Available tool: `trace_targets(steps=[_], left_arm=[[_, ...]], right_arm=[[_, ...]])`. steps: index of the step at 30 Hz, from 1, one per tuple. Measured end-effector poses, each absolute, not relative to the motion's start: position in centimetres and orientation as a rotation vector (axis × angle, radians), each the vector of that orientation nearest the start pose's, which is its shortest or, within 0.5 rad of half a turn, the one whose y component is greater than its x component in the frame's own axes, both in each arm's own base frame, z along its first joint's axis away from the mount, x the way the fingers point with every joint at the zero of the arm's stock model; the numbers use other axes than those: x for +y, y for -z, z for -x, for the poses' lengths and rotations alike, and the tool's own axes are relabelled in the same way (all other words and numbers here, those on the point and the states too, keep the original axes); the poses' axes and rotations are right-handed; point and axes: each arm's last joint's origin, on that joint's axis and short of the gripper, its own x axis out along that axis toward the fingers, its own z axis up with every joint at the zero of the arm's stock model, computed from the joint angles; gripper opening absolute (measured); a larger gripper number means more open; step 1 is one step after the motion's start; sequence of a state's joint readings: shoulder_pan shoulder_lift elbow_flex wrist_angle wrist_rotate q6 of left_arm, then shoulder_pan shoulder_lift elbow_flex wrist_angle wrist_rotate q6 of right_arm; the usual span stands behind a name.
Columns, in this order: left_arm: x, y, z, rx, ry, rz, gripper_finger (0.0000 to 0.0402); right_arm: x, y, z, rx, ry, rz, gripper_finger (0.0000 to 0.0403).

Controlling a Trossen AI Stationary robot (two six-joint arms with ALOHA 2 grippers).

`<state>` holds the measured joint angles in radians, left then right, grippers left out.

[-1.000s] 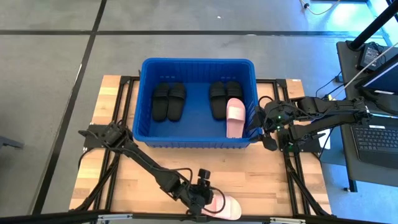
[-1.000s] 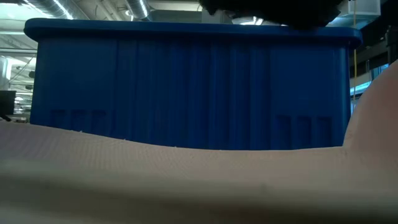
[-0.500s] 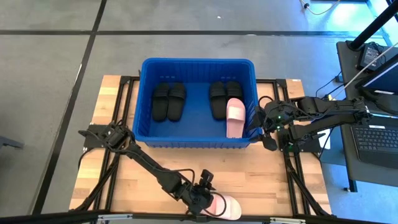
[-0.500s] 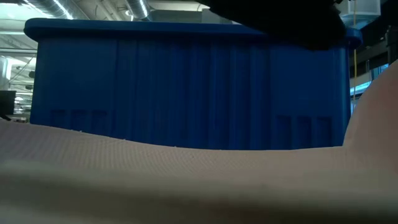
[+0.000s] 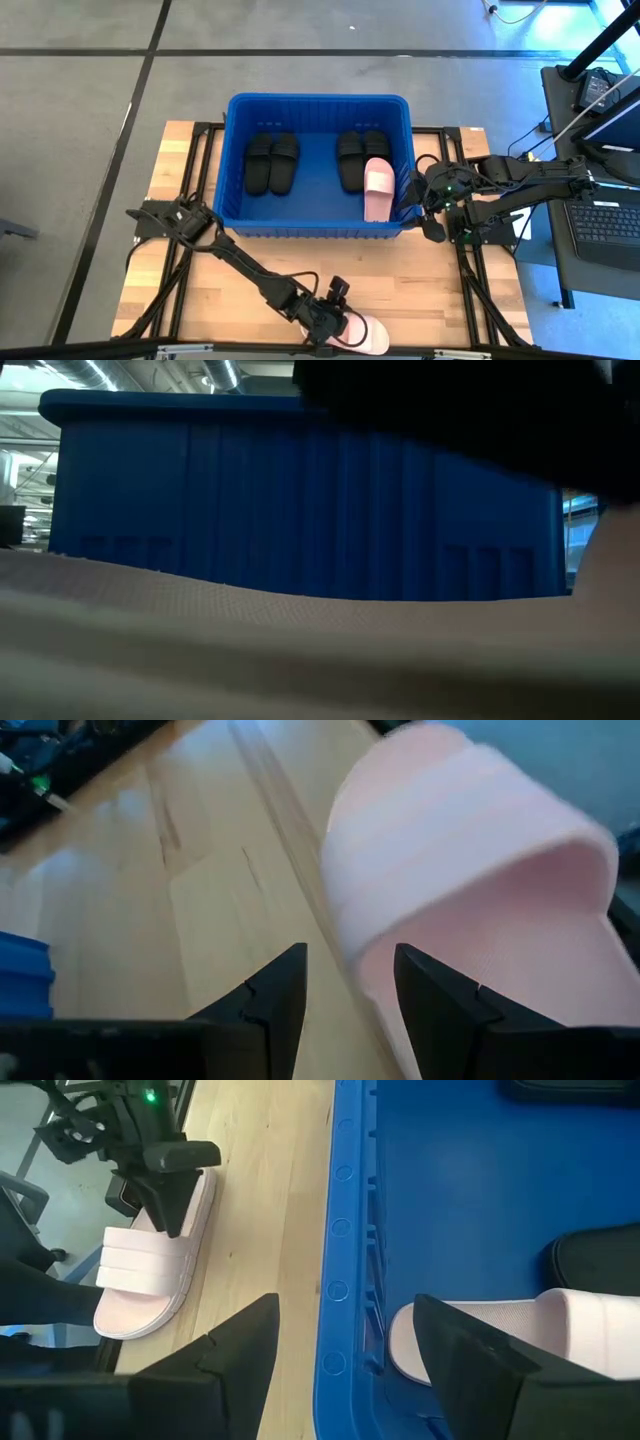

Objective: Pick and place slides into bin
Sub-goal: Put the pink slide into the blue container

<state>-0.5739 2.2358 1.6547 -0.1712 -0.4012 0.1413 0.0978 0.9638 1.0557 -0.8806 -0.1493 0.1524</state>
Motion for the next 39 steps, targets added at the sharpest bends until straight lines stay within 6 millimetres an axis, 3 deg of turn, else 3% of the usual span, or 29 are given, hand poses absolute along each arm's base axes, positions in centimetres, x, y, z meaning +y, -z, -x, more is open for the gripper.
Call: trace_targets(steps=[8, 20, 39], left_arm=[[-25.6, -16.4, -41.9, 0.638, 0.229, -0.470, 0.0147], [-25.1, -14.1, -43.6, 0.581, 0.203, -0.429, 0.0147], [-24.6, -14.0, -44.6, 0.532, 0.339, -0.384, 0.0145]], right_arm=[[2.1, -33.4, -17.5, 0.806, -0.175, -0.160, 0.0232], [2.1, -33.4, -17.4, 0.805, -0.184, -0.138, 0.0232], [2.1, -33.4, -17.4, 0.803, -0.196, -0.109, 0.0232]])
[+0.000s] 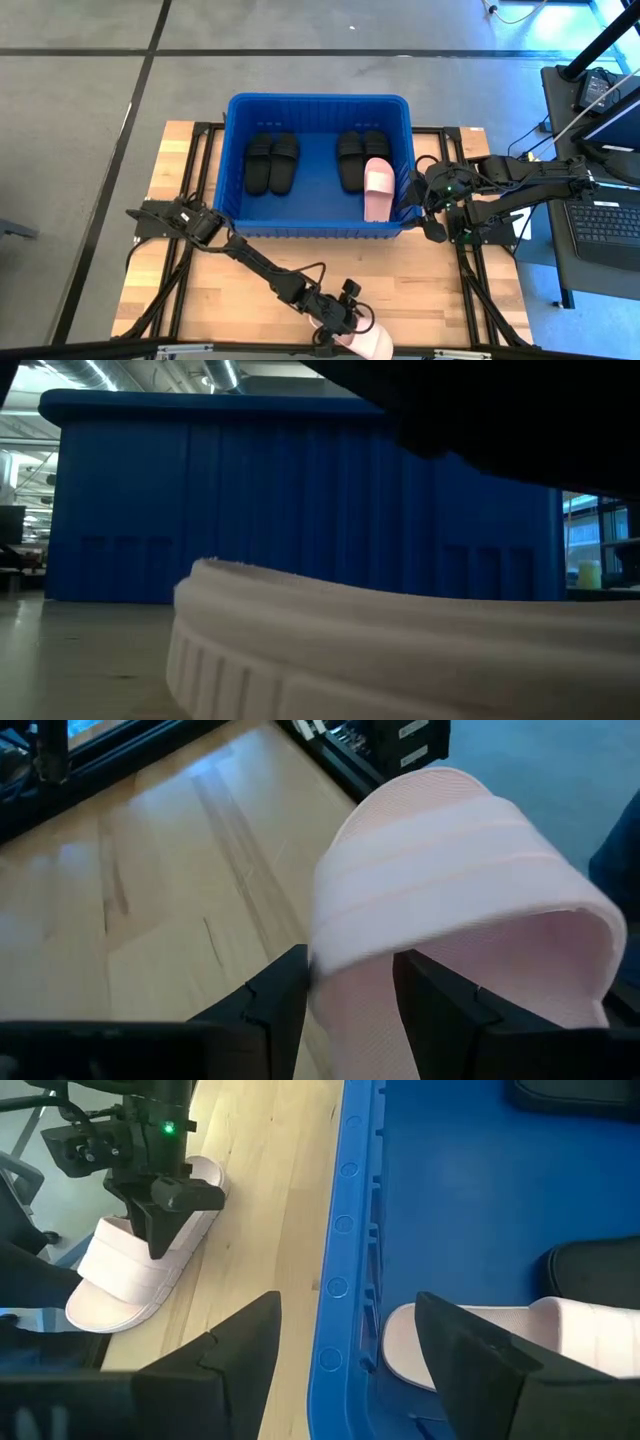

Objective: Pick and place slides into bin
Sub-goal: Put the pink slide into the blue container

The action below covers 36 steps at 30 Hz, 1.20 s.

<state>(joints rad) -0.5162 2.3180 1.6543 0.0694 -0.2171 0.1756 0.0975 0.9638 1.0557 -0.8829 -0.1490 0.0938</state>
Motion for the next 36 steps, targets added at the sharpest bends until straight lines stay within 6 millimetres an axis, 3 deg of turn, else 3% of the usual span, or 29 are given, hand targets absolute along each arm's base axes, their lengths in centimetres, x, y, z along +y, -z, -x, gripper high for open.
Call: trace_targets(steps=[4, 15, 29, 36], left_arm=[[-24.5, -14.0, -44.6, 0.530, 0.347, -0.397, 0.0122], [-24.3, -14.0, -44.7, 0.528, 0.364, -0.390, 0.0012], [-24.1, -14.2, -44.6, 0.567, 0.237, -0.294, 0.0003], [-23.3, -16.8, -43.7, 0.595, 0.141, -0.311, 0.0002]], right_arm=[[2.1, -33.4, -17.4, 0.804, -0.196, -0.109, 0.0232], [2.1, -33.4, -17.4, 0.802, -0.205, -0.087, 0.0232], [2.1, -33.4, -17.4, 0.803, -0.204, -0.091, 0.0232], [2.1, -33.4, -17.4, 0.806, -0.205, -0.088, 0.0232]])
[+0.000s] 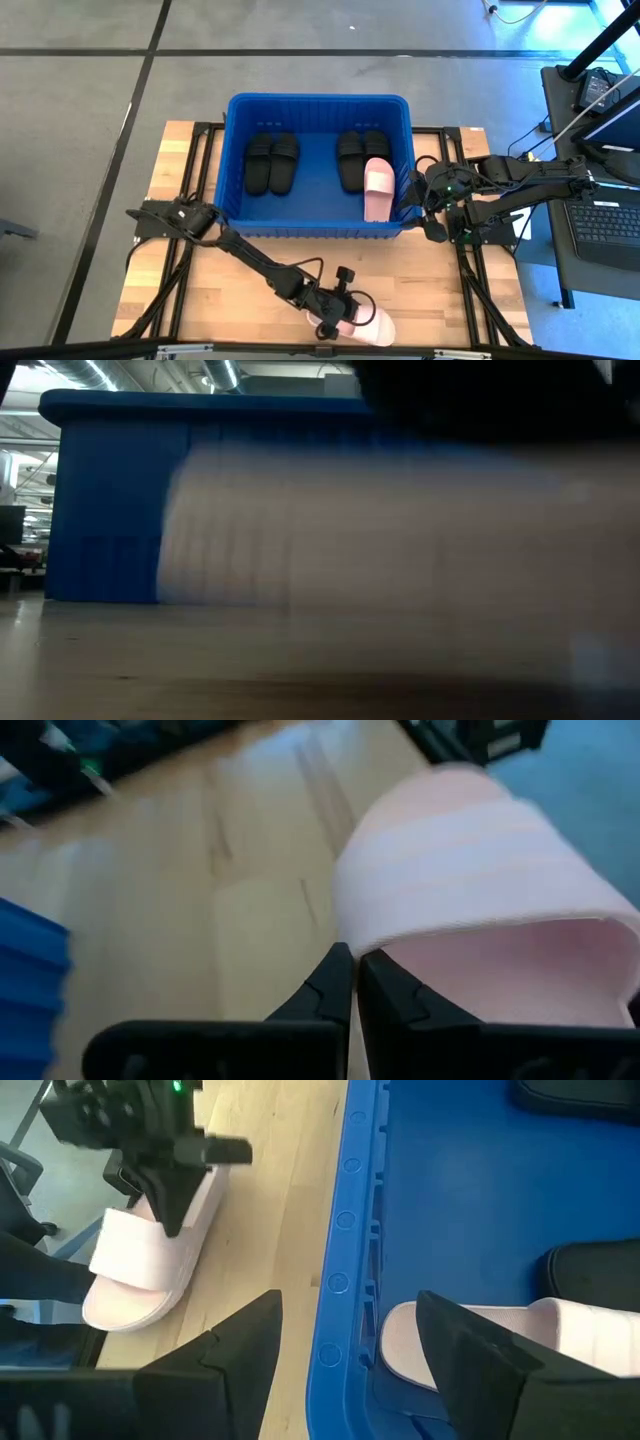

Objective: Pick and place slides into bin
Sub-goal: Put the pink slide into the blue container

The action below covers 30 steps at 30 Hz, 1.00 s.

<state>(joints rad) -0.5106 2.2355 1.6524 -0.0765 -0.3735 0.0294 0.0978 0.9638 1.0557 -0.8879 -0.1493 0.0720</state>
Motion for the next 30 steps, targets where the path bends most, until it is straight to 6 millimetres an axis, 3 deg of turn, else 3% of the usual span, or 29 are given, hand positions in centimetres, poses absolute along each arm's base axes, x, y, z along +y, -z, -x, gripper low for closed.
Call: trace_targets(steps=[8, 20, 26, 30], left_arm=[[-22.4, -21.8, -42.3, 0.570, 0.089, -0.286, 0.0001], [-18.4, -33.1, -38.0, 0.358, -0.300, -0.206, 0.0000], [-15.2, -36.5, -36.7, 0.285, -0.500, -0.187, 0.0000], [-12.9, -37.4, -36.6, 0.279, -0.601, -0.186, 0.0000]], right_arm=[[2.1, -33.3, -17.3, 0.815, -0.206, -0.084, 0.0232], [2.1, -33.3, -17.3, 0.822, -0.193, -0.093, 0.0232], [1.4, -33.4, -17.2, 0.800, 0.036, -0.048, 0.0232], [0.9, -33.7, -16.7, 0.759, 0.203, 0.015, 0.0232]])
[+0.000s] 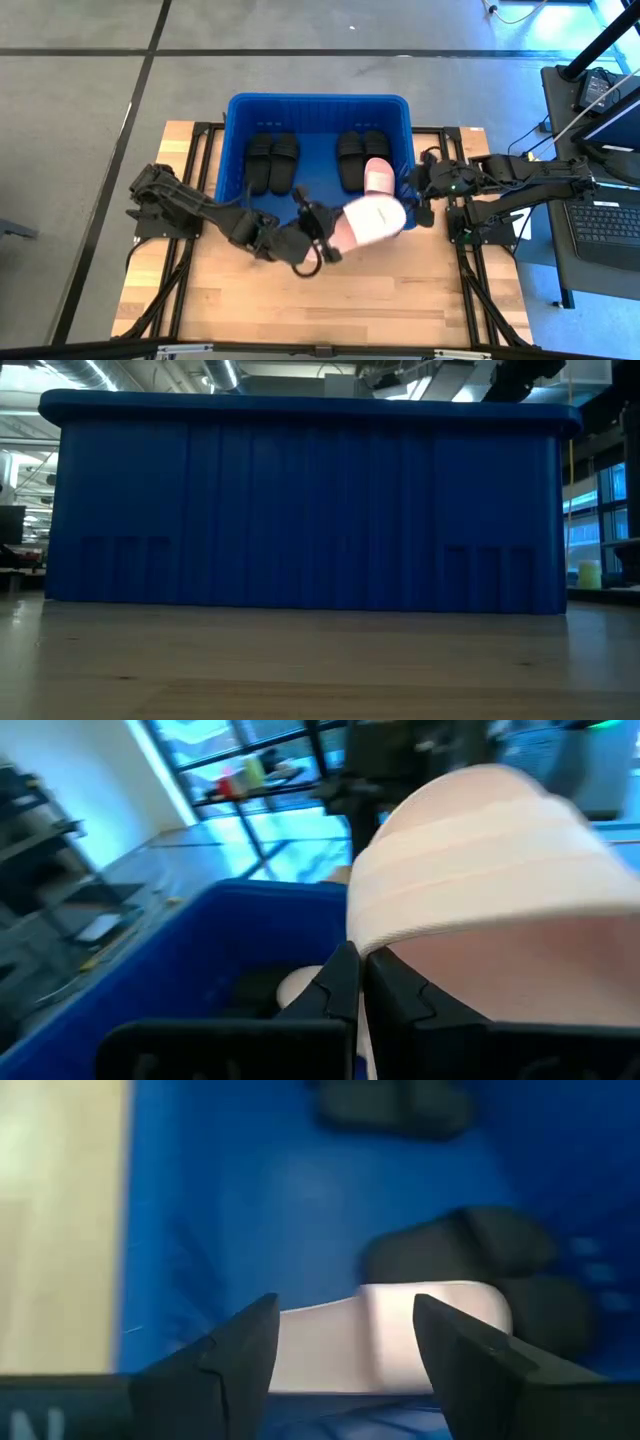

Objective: Pick and place slides into bin
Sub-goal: Put the pink slide into the blue container

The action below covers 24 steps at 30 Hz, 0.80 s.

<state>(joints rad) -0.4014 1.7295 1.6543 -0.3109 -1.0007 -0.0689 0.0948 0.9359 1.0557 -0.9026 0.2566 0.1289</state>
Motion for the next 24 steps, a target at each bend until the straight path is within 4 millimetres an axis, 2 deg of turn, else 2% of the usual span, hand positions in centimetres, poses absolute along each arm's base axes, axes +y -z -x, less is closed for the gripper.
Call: trace_targets(steps=[5, 9, 13, 18, 21, 24], left_arm=[[-9.9, -37.6, -37.3, 0.280, -0.734, -0.188, 0.0000], [-6.8, -37.6, -37.9, 0.280, -0.839, -0.173, 0.0000], [-3.5, -37.7, -38.4, 0.281, -0.923, -0.155, 0.0000], [-0.1, -37.6, -38.6, 0.264, -0.985, -0.076, 0.0000], [1.4, -37.2, -38.8, 0.258, -0.990, 0.009, 0.0000], [2.5, -35.9, -39.2, 0.271, -1.033, 0.077, 0.0000]], right_arm=[[0.3, -34.4, -15.7, 0.694, 0.355, 0.039, 0.0232], [0.2, -35.1, -15.2, 0.634, 0.381, 0.032, 0.0232], [0.2, -35.7, -15.1, 0.551, 0.402, -0.011, 0.0232], [-0.3, -36.3, -15.2, 0.459, 0.567, -0.016, 0.0232], [-0.8, -36.5, -15.1, 0.416, 0.704, -0.025, 0.0232], [-1.4, -36.5, -15.0, 0.414, 0.760, -0.024, 0.0232]])
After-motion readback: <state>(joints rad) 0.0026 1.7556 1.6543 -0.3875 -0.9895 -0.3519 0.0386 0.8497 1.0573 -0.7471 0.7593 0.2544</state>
